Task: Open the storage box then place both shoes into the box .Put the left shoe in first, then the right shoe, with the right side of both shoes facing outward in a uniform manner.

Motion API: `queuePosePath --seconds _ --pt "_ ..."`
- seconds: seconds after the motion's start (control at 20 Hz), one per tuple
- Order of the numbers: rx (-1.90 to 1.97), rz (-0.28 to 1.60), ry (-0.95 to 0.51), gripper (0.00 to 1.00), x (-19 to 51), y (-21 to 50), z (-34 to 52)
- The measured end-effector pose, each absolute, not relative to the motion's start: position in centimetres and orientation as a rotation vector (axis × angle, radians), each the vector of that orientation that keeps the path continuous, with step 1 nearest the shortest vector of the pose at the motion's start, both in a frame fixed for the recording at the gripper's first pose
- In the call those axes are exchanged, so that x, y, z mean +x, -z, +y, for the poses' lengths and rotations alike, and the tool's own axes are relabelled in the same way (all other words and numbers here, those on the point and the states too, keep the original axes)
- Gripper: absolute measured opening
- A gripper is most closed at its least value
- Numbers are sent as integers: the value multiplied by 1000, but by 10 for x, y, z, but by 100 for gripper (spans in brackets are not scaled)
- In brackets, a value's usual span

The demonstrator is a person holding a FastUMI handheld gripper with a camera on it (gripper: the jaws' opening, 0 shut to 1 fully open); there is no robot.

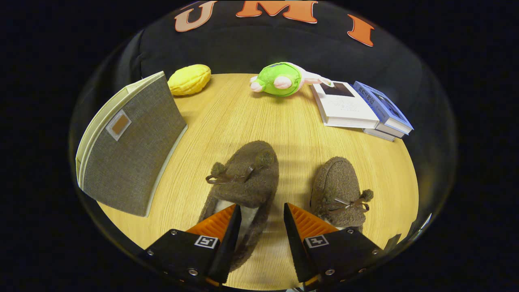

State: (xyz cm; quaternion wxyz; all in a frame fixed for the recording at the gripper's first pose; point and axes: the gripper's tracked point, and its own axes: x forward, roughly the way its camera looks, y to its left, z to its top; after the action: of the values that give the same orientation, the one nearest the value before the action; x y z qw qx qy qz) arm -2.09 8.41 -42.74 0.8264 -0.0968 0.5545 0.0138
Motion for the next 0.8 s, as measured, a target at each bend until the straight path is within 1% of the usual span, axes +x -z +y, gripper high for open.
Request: queuePosePath --seconds 0.15,0.2,0.25,0.3,0.4,0.55,0.6,0.65,0.8 --pt "-208 1156 2 52 -14 437 85" --pt "-231 1144 20 46 -11 439 82" --pt "-255 1125 41 42 -7 441 78" --pt "-264 1111 51 33 -4 443 77" --pt "-254 1108 64 23 -1 452 78" --pt "-247 1088 80 15 4 454 78" --pt "-236 1094 83 8 3 453 79" --pt "-214 1104 78 5 3 453 81" --pt "-67 1162 23 3 -6 446 105"
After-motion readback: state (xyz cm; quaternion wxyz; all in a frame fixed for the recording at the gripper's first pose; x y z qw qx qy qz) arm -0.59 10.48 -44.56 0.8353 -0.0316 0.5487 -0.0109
